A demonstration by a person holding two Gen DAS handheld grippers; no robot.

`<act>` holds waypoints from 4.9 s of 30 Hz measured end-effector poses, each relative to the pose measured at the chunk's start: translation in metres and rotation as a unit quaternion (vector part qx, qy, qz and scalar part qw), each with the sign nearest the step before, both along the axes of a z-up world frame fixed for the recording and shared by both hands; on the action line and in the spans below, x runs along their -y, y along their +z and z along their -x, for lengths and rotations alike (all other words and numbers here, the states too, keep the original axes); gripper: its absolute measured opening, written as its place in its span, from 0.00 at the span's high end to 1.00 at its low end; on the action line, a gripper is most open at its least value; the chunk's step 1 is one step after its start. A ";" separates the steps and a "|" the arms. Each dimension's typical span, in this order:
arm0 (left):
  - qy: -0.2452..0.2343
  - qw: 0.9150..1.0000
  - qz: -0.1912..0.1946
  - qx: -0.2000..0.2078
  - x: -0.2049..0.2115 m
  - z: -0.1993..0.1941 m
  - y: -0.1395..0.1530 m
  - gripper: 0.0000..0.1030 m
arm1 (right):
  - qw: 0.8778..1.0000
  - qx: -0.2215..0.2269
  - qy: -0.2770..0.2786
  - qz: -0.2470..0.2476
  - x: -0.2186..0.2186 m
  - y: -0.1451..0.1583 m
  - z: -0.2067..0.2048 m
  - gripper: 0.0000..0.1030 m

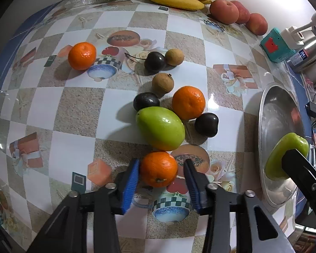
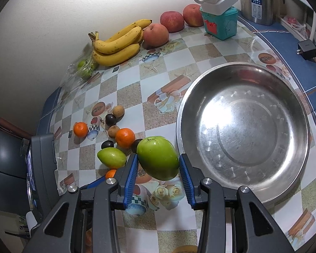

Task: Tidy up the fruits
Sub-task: 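Lift the green mango with the right gripper while the left gripper grasps an orange, then carry the mango and orange over the steel bowl with both grippers, then open both grippers to drop the mango and orange into the bowl, then withdraw both grippers from the bowl back toward the fruit pile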

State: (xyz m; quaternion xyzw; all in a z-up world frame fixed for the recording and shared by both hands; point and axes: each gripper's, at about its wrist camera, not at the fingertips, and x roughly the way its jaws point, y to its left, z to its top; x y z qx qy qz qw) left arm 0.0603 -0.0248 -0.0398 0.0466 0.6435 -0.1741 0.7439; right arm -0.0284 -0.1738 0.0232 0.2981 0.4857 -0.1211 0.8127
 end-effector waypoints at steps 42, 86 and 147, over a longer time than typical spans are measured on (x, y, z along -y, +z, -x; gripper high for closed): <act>-0.116 0.984 0.099 0.097 0.066 0.045 0.066 0.63 | 0.980 -0.011 -0.197 0.031 0.114 -0.001 0.065 0.60; -0.232 0.965 0.075 0.097 0.160 0.076 0.011 0.61 | 0.976 -0.082 -0.197 0.039 0.130 -0.037 0.067 0.62; 0.023 0.998 -0.012 0.050 0.025 -0.010 0.028 0.16 | 0.991 -0.075 -0.081 0.080 0.080 -0.023 0.027 0.27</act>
